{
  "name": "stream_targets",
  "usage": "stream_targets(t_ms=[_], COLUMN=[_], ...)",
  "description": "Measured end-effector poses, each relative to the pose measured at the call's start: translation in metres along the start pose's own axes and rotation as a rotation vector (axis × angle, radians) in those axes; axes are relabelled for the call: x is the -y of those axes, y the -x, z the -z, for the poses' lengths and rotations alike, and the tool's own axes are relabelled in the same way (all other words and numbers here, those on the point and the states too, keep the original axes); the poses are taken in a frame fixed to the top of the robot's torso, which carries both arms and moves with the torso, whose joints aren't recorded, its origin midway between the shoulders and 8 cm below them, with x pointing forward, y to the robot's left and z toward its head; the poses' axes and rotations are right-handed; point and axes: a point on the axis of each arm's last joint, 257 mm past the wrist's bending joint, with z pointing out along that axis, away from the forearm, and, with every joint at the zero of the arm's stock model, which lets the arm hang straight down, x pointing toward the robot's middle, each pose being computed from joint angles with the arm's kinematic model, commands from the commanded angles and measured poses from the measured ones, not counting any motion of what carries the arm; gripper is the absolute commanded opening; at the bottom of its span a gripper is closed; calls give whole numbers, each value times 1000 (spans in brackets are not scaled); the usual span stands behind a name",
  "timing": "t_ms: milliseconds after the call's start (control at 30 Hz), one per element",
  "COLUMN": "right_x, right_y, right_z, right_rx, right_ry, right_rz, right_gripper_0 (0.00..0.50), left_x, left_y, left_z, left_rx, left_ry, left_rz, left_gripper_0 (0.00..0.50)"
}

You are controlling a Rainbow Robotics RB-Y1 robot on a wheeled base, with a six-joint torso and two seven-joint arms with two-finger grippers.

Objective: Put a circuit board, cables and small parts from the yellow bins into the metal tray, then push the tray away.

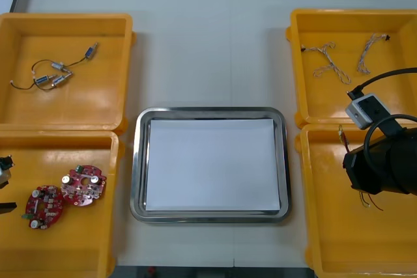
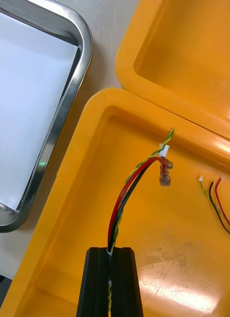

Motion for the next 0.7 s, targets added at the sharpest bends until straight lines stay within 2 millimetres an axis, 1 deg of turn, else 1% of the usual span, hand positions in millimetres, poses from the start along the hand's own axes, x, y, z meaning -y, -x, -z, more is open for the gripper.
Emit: stream_targets(t_ms=[233,433,600,700], right_x=[0,0,0,0], right_y=[0,0,0,0], right_z=[0,0,0,0], right_rx=[0,0,0,0], right_ry=[-1,-1,-1,-1], right_rz=[0,0,0,0], right_gripper_0=[0,0,0,0], left_x=[-7,-13,-18,-14], left_y=[-10,-18,-13,-10], left_z=[16,22,17,7], left_rx=[-46,-69,-52,-38], left_ry=[-21,-29,-2,-3], left_rz=[-40,-38,-41,-44], left_gripper_0=[500,500,500,500])
